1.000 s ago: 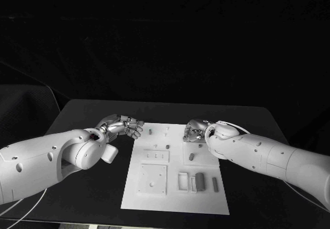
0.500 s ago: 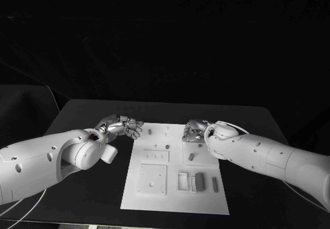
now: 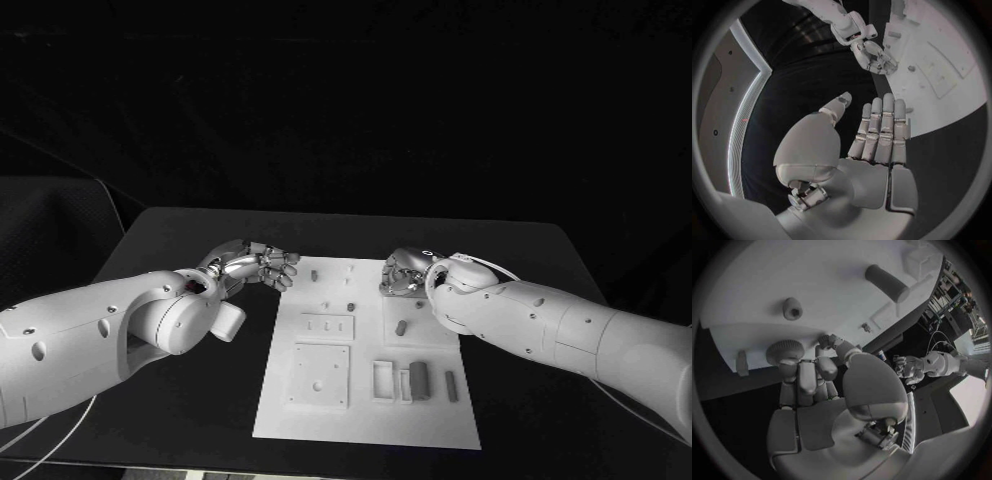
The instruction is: Assemble the parts on the task board
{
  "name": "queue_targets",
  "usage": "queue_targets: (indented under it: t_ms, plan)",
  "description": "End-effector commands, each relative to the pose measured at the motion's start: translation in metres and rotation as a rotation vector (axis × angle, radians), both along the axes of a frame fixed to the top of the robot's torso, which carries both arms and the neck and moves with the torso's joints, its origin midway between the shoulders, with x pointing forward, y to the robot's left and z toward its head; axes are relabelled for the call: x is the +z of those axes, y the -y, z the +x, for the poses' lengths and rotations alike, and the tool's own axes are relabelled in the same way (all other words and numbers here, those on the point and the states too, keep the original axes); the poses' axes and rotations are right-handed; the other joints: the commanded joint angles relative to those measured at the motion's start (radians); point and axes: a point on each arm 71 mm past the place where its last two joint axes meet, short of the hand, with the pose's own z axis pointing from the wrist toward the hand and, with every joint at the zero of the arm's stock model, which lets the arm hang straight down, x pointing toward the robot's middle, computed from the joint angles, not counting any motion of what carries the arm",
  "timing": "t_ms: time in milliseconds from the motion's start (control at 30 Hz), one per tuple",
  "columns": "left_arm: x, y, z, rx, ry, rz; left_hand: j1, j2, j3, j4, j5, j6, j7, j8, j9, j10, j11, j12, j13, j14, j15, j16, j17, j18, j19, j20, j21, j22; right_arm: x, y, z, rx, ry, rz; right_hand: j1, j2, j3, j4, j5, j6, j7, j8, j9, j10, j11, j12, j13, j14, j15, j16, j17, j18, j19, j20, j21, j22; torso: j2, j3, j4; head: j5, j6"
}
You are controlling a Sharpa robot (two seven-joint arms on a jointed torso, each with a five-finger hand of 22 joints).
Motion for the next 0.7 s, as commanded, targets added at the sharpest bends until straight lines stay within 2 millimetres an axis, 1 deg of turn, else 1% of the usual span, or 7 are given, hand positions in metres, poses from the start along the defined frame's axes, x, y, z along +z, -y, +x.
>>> queue_targets:
  t_ms: [33, 167, 333, 400, 567, 700]
  plan:
    - [0.002, 0.002, 0.0, -0.005, 0.004, -0.009, -0.005, 0.002, -0.006, 0.001, 0.003, -0.007, -0.002, -0.005, -0.002, -0.007, -0.001, -0.003, -0.001, -0.003, -0.001, -0.005, 0.0, 0.008, -0.008, -0.001, -0.005, 0.0, 0.002, -0.002, 0.0, 0.008, 0.016, -0.001, -0.002, 0.012, 0.005, 0.001, 0.004, 0.038, 0.026, 0.007, 0.003, 0.003, -0.006, 0.004, 0.002, 0.002, -0.006, 0.006, 0.001, 0.015, 0.007, -0.001, 0.062, 0.002, 0.001, -0.001, 0.0018, 0.0, 0.0]
    - [0.002, 0.002, 0.0, -0.005, 0.004, -0.009, -0.005, 0.003, -0.006, 0.002, 0.003, -0.007, -0.002, -0.005, -0.002, -0.007, -0.001, -0.003, -0.001, -0.003, -0.001, -0.005, 0.0, 0.008, -0.008, -0.001, -0.006, 0.0, 0.004, -0.003, 0.002, 0.006, 0.017, 0.0, -0.002, 0.012, 0.005, 0.001, 0.003, 0.042, 0.026, 0.008, 0.004, 0.004, -0.006, 0.006, 0.002, 0.003, -0.006, 0.007, 0.002, 0.015, 0.008, 0.0, 0.063, 0.002, 0.002, -0.0012, 0.0024, 0.002, 0.0]
    - [0.002, 0.003, 0.0, -0.005, 0.004, -0.009, -0.005, 0.003, -0.006, 0.002, 0.003, -0.007, -0.002, -0.005, -0.002, -0.007, -0.001, -0.003, -0.001, -0.003, -0.001, -0.005, 0.0, 0.008, -0.008, -0.001, -0.006, 0.0, 0.009, -0.007, 0.006, 0.006, 0.023, 0.002, -0.002, 0.012, 0.005, 0.001, 0.003, 0.044, 0.026, 0.009, 0.004, 0.004, -0.006, 0.007, 0.003, 0.003, -0.006, 0.008, 0.002, 0.015, 0.008, 0.0, 0.064, 0.003, 0.002, -0.0013, 0.0011, 0.005, 0.004]
    - [0.002, 0.003, 0.0, -0.006, 0.004, -0.009, -0.005, 0.003, -0.006, 0.002, 0.003, -0.007, -0.002, -0.005, -0.002, -0.007, -0.001, -0.003, -0.001, -0.003, -0.001, -0.005, 0.0, 0.008, -0.008, -0.001, -0.006, 0.0, 0.012, -0.009, 0.008, 0.006, 0.026, 0.004, -0.003, 0.012, 0.005, 0.001, 0.003, 0.045, 0.026, 0.009, 0.004, 0.004, -0.006, 0.007, 0.003, 0.003, -0.006, 0.008, 0.002, 0.015, 0.008, 0.0, 0.064, 0.003, 0.002, -0.0017, 0.0018, 0.005, 0.005]
    - [0.002, 0.005, 0.001, -0.008, 0.005, -0.009, -0.005, 0.003, -0.006, 0.002, 0.003, -0.008, -0.002, -0.005, -0.002, -0.008, -0.001, -0.003, -0.001, -0.003, -0.001, -0.005, 0.0, 0.008, -0.008, -0.001, -0.006, 0.0, 0.016, -0.015, 0.014, 0.004, 0.027, 0.007, -0.003, 0.011, 0.005, 0.001, 0.003, 0.045, 0.026, 0.009, 0.004, 0.004, -0.006, 0.007, 0.003, 0.003, -0.006, 0.009, 0.002, 0.015, 0.008, 0.0, 0.064, 0.003, 0.003, -0.0009, 0.002, 0.006, 0.008]
    - [0.002, 0.006, 0.0, -0.011, 0.005, -0.01, -0.005, 0.003, -0.006, 0.002, 0.003, -0.008, -0.002, -0.005, -0.002, -0.008, -0.001, -0.003, -0.001, -0.003, -0.001, -0.005, 0.0, 0.008, -0.008, -0.001, -0.006, 0.0, 0.022, -0.021, 0.017, 0.007, 0.036, 0.011, -0.003, 0.011, 0.005, 0.002, 0.003, 0.047, 0.026, 0.009, 0.004, 0.005, -0.006, 0.007, 0.003, 0.004, -0.006, 0.009, 0.002, 0.015, 0.008, 0.0, 0.064, 0.003, 0.004, -0.002, 0.0038, 0.007, 0.012]
